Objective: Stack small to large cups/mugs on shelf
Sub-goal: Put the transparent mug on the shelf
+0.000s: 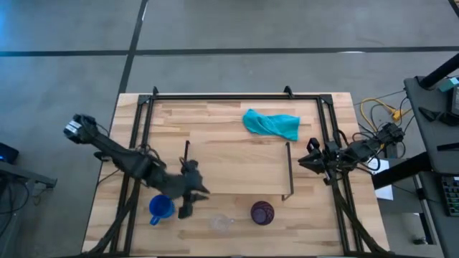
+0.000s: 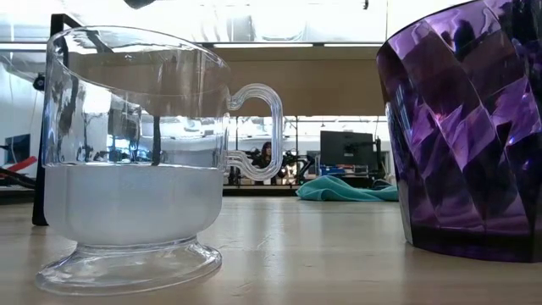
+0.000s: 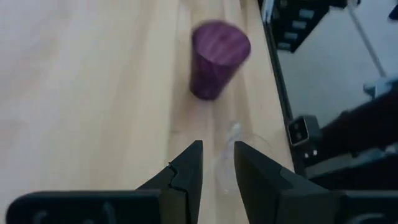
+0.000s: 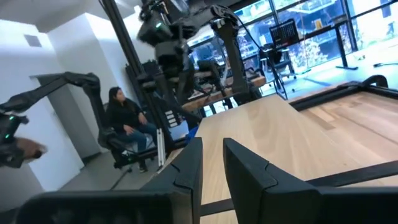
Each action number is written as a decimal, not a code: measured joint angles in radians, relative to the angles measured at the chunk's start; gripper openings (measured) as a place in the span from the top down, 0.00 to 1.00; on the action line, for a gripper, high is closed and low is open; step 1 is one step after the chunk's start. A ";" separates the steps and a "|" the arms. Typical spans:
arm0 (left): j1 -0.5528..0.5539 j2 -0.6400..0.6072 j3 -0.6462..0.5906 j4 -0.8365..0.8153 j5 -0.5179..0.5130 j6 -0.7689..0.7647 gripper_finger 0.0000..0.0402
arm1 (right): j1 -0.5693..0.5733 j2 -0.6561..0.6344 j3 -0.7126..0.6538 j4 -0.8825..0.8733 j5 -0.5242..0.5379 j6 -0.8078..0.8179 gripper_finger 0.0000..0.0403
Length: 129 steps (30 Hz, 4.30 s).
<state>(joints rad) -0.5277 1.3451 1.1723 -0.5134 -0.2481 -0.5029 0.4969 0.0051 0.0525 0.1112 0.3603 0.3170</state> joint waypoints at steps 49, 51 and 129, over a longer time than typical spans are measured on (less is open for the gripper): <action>-0.009 0.415 0.210 -0.107 0.119 -0.149 0.81 | 0.001 0.129 0.011 0.243 -0.184 -0.029 0.85; -0.005 0.421 0.210 -0.107 0.120 -0.148 0.81 | 0.001 0.181 0.040 0.243 -0.198 -0.031 0.85; -0.117 0.442 0.255 -0.161 0.184 -0.245 0.81 | 0.000 0.971 0.776 -0.316 -0.255 -0.029 0.85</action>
<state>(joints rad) -0.6444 1.7870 1.4277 -0.6744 -0.0639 -0.7481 0.4973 0.9760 0.8288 -0.2047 0.1051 0.2879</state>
